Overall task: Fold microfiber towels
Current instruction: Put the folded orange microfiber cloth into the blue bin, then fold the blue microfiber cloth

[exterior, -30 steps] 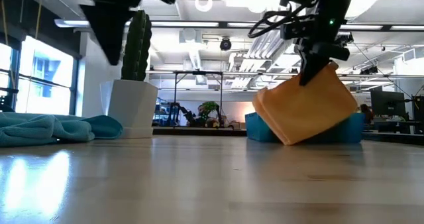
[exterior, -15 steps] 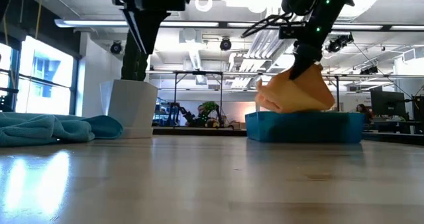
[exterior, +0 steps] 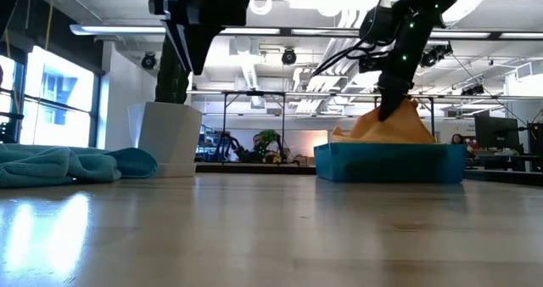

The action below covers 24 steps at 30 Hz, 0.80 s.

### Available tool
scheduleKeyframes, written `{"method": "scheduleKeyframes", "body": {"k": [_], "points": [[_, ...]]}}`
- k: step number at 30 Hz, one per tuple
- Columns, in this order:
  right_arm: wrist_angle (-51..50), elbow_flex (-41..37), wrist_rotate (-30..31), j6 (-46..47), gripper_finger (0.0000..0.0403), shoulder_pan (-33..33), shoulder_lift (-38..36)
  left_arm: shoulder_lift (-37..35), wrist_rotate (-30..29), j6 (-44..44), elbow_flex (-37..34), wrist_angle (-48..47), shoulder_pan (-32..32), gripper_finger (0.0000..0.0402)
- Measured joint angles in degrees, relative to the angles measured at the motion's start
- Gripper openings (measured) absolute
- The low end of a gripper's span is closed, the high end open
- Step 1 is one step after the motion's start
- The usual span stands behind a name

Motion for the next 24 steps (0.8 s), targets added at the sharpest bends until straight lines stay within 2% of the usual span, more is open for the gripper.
{"method": "scheduleKeyframes", "body": {"k": [3, 8, 11, 14, 17, 20, 24], "points": [[0.22, 0.00, -0.06, -1.47, 0.0026, -0.19, 0.12, 0.02, 0.08, 0.00, 0.00, 0.00, 0.00, 0.0115], [0.44, 0.00, 0.39, -2.55, 0.0098, -0.15, -0.27, 0.02, 1.71, 0.02, 0.00, 0.08, 0.00, 0.0115], [0.35, 0.00, 3.71, -2.11, 0.0135, -0.13, -1.23, 0.02, 4.54, 0.66, 0.00, 0.10, 0.00, 0.0115], [-0.23, 0.00, 9.86, -2.17, 0.0158, -0.13, -2.69, 0.02, 9.86, 3.49, 0.00, 0.28, -0.07, 0.0115], [-0.45, 0.00, 14.23, -2.55, 0.0167, -0.13, -4.91, 0.04, 18.22, 7.64, 0.00, 1.92, -0.68, 0.0115], [-0.45, 0.00, 15.56, -2.55, 0.0168, -0.13, -7.53, 0.09, 25.88, 10.74, 0.00, 2.66, -1.80, 0.0115], [-0.47, 0.00, 15.17, 0.19, 0.0169, -0.10, -11.72, 0.09, 31.65, 8.63, 0.00, 2.60, -4.27, 0.0115]]}}
